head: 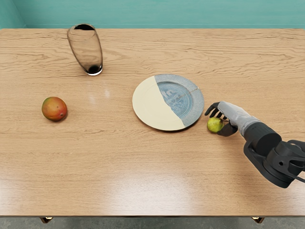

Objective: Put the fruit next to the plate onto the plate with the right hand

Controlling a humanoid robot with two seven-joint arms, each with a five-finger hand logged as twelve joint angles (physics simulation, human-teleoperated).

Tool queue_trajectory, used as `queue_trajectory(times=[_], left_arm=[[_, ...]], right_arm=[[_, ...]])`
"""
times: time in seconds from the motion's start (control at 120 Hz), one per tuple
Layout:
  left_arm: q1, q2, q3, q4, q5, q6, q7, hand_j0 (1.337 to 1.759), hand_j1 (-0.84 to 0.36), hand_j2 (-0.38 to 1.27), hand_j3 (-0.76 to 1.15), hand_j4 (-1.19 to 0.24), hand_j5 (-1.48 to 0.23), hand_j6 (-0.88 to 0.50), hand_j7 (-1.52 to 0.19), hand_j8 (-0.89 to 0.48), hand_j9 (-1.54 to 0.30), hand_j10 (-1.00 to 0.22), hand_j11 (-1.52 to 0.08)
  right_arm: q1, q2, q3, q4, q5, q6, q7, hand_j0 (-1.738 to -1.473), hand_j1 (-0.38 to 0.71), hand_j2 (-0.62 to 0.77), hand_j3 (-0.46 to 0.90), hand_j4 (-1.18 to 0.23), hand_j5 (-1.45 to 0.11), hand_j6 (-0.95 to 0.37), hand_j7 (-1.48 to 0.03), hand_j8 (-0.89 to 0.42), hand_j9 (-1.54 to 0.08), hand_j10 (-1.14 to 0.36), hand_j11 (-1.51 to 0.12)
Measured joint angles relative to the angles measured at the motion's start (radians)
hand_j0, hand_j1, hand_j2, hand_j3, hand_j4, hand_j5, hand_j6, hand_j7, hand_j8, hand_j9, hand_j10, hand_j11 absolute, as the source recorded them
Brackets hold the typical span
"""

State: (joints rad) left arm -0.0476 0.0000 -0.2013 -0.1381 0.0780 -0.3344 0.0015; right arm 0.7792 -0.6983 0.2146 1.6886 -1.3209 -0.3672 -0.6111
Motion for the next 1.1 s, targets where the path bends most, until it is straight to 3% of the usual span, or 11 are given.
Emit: queue_trajectory(times=[0.783, 1.1], left_arm=[[0.0, 0.0, -0.001, 0.0, 0.0, 0.0, 0.0, 1.658, 0.32, 0.0, 0.0, -0.02, -0.03, -0.02, -0.03, -0.02, -0.03, -0.02, -0.03], [0.0, 0.0, 0.0, 0.0, 0.0, 0.0, 0.0, 1.658, 0.32, 0.0, 0.0, -0.02, -0.03, -0.02, -0.03, -0.02, -0.03, -0.02, -0.03]], right_arm=[[-0.001, 0.001, -0.003, -0.001, -0.012, 0.005, 0.0, -1.657, 0.43, 0.34, 0.0, -0.6, -0.78, -0.4, -0.78, -0.37, -0.79, -0.6, -0.79], [-0.001, -0.001, -0.002, -0.001, -0.013, 0.008, 0.001, -1.655, 0.36, 0.28, 0.0, -0.65, -0.8, -0.43, -0.82, -0.41, -0.82, -0.64, -0.82]])
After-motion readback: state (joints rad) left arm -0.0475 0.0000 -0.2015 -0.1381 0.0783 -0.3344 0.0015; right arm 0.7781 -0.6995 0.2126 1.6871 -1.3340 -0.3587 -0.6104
